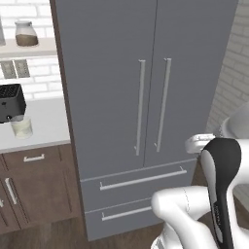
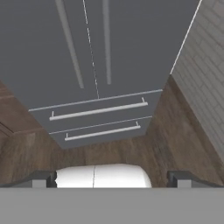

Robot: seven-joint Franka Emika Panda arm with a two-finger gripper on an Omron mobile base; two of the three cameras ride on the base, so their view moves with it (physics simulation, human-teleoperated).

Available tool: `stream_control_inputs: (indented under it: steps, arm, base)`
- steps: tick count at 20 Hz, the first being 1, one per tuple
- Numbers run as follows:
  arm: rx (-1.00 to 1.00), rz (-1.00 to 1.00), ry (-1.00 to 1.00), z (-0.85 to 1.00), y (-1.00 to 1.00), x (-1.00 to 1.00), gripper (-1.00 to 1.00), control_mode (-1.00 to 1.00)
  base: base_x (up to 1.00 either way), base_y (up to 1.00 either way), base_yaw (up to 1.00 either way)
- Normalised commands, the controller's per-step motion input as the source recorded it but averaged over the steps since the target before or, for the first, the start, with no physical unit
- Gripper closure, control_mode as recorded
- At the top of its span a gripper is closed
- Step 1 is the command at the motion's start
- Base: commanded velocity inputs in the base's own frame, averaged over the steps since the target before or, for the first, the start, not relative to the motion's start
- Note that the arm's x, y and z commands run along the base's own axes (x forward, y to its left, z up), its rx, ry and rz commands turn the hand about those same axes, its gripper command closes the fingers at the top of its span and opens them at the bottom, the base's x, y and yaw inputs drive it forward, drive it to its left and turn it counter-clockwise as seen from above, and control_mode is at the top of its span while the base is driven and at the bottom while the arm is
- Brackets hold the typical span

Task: Grab a lemon wedge from the fridge and one ice cube from the ice bowl, and put them in the glass of lemonade.

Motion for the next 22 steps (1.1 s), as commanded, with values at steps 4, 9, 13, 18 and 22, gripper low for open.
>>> stream_control_inputs:
  steps: [4, 9, 13, 18, 22]
  arm:
    - [0.0, 0.0, 0.0, 0.0, 0.0, 0.0, -1.0, 1.0]
    - [0.0, 0.0, 0.0, 0.0, 0.0, 0.0, -1.0, 1.0]
    - [0.0, 0.0, 0.0, 0.0, 0.0, 0.0, -1.0, 1.0]
    - [0.0, 0.0, 0.0, 0.0, 0.0, 0.0, -1.0, 1.0]
    - [0.0, 0.0, 0.0, 0.0, 0.0, 0.0, -1.0, 1.0]
  base:
    - [0.02, 0.0, 0.0]
    - [0.01, 0.02, 0.0]
    - [0.06, 0.06, 0.0]
    - [0.0, 0.0, 0.0]
    - [0.0, 0.0, 0.0]
